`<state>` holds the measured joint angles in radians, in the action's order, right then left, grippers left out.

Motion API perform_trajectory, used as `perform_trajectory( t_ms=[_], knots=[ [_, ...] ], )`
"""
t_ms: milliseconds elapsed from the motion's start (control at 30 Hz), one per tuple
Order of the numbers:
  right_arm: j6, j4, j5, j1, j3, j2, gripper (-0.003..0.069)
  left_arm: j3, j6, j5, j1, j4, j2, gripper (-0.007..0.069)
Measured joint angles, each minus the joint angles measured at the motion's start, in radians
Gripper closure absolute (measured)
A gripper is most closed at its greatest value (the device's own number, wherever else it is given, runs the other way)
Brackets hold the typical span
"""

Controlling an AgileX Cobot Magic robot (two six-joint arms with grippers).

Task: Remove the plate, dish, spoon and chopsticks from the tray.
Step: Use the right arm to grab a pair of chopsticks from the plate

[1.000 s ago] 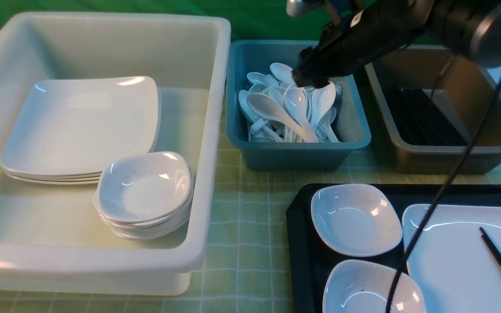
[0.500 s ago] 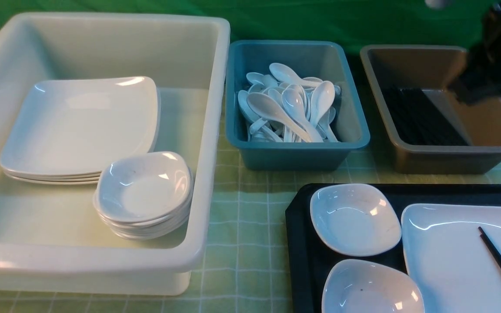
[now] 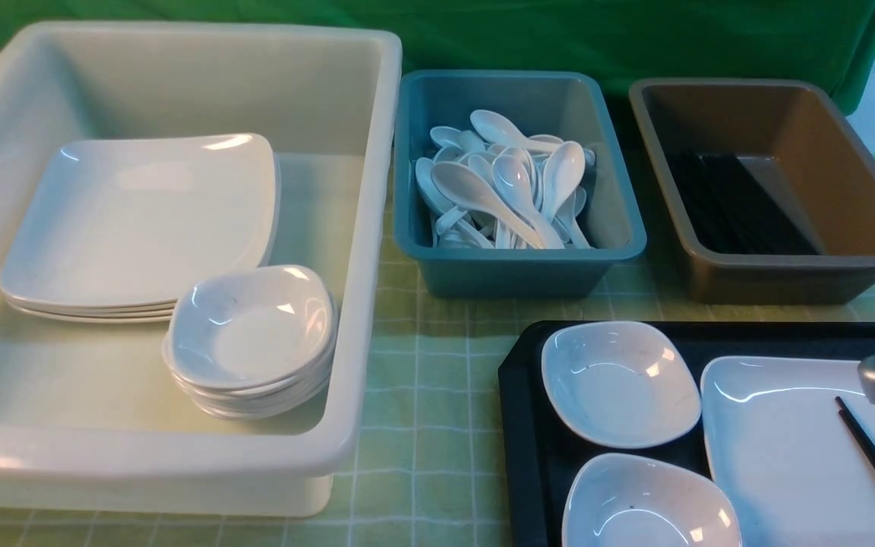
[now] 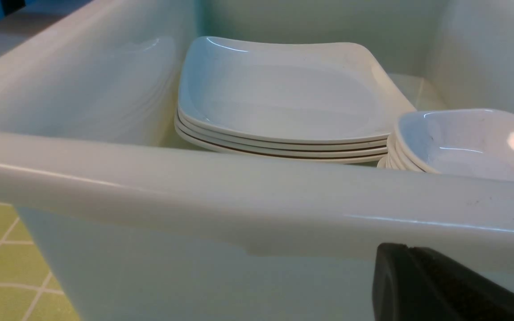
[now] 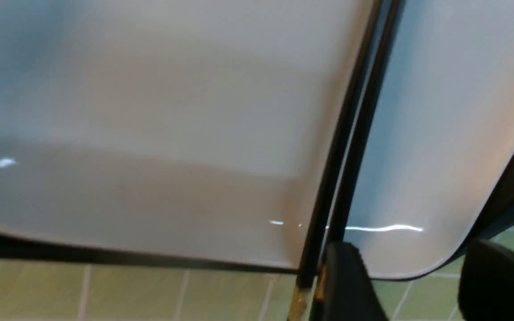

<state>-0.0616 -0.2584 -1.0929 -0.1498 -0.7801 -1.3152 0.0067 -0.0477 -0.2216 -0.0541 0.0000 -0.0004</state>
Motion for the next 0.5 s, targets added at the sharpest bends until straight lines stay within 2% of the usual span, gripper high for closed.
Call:
perform_trajectory(
  t_ms=[67, 100, 167, 233, 500],
  knots=[
    [-0.001, 0.023, 0.055, 0.09, 0.008, -0.033, 0.0319, 0.0, 0.0, 0.0, 0.0, 0.0, 0.0, 0.0626],
    [0.0, 0.027, 0.06, 0.09, 0.008, -0.033, 0.0319, 0.0, 0.0, 0.0, 0.0, 0.0, 0.0, 0.0626],
    [0.034, 0.102, 0.122, 0.167, 0.008, -0.075, 0.0318, 0.0, 0.0, 0.0, 0.0, 0.0, 0.0, 0.0626],
    [0.081, 0.159, 0.151, 0.195, 0.008, -0.113, 0.0314, 0.0, 0.0, 0.0, 0.0, 0.0, 0.0, 0.0626],
    [0.132, 0.184, 0.211, 0.202, 0.008, -0.251, 0.0227, 0.0, 0.0, 0.0, 0.0, 0.0, 0.0, 0.0626]
  ],
)
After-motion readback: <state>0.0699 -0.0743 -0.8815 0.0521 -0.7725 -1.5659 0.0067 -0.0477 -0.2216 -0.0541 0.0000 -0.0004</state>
